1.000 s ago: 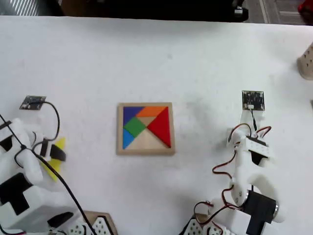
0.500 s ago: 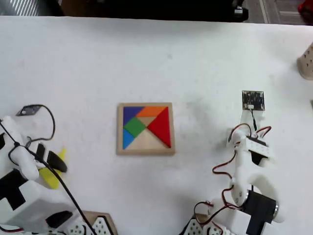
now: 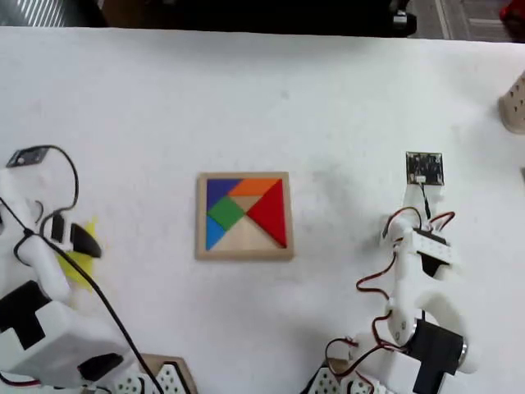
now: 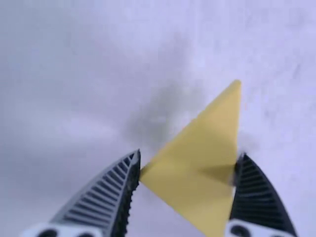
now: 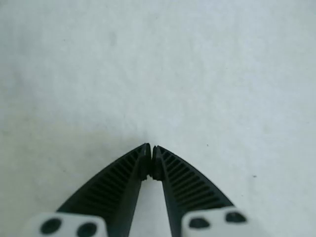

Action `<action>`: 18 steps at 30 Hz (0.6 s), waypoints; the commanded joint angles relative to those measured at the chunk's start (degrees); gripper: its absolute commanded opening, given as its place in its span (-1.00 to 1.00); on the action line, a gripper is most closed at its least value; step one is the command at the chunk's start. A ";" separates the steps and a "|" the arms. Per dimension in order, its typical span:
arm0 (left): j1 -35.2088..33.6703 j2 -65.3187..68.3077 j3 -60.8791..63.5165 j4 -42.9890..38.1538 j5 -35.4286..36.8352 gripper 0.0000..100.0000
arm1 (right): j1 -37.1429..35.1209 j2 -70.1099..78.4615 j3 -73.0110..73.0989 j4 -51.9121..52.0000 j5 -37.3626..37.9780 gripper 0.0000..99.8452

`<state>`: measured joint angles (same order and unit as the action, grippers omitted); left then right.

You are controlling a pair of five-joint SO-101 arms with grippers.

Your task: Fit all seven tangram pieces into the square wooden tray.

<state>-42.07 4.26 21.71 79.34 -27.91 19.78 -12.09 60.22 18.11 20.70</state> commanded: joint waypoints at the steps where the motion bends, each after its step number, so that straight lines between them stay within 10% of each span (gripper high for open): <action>1: 6.99 -0.22 -5.36 1.05 2.37 -0.54 | 0.40 -0.48 -0.18 -0.66 0.26 -0.96; 18: 44.79 -0.22 -14.33 0.70 2.73 -0.54 | 0.40 -0.48 -0.18 -0.66 0.26 -0.96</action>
<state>-6.73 4.26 10.99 80.04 -25.80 19.78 -12.09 60.22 18.11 20.70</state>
